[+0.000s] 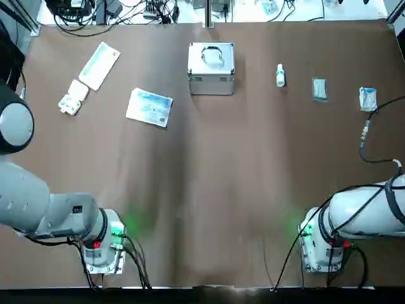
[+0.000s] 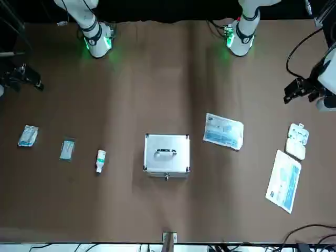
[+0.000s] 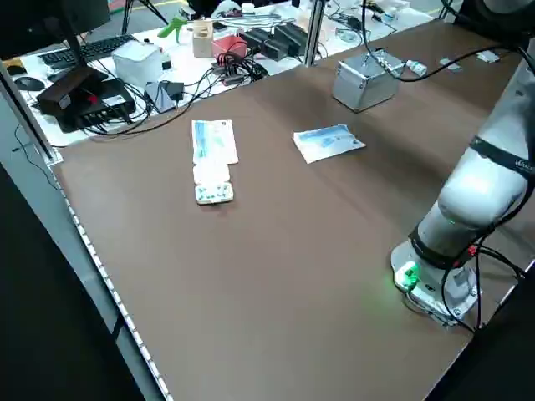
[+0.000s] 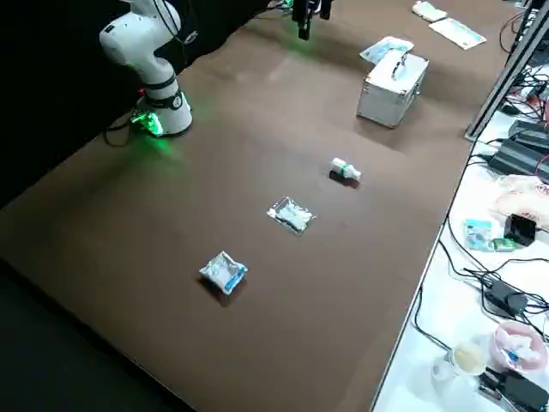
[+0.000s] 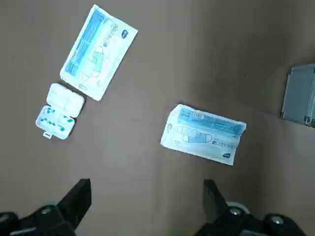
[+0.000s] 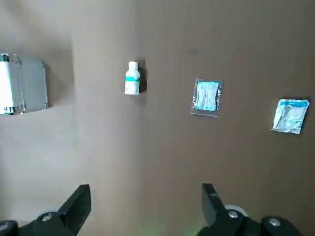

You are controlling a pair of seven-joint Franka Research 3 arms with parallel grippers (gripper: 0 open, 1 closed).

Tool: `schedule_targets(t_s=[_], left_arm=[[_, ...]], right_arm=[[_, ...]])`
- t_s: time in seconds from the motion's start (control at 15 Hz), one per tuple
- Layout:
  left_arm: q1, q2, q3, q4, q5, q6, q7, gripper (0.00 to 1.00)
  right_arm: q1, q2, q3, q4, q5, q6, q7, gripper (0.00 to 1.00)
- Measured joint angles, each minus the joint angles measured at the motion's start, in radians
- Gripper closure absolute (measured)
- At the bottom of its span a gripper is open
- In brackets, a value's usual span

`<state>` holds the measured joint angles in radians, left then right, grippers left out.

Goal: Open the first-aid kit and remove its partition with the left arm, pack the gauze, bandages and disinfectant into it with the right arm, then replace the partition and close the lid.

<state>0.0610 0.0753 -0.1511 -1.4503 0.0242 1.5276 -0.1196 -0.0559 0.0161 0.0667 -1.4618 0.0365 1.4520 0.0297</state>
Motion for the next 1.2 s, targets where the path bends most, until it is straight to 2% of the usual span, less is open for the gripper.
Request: schedule_targets(t_s=[0.53, 0.87, 1.2], left_arm=[[-0.016, 0.016, -0.004, -0.008, 0.000, -0.002, -0.002, 0.00], [-0.042, 0.129, -0.019, -0.016, -0.015, -0.001, -0.055, 0.00], [-0.084, 0.188, -0.030, -0.016, -0.096, 0.051, -0.242, 0.00]], right_arm=[[0.001, -0.001, 0.001, 0.000, 0.000, 0.004, 0.000, 0.01], [0.035, 0.010, 0.003, -0.015, 0.008, 0.005, -0.001, 0.01], [0.091, 0.100, 0.003, -0.029, 0.037, 0.048, 0.001, 0.01]])
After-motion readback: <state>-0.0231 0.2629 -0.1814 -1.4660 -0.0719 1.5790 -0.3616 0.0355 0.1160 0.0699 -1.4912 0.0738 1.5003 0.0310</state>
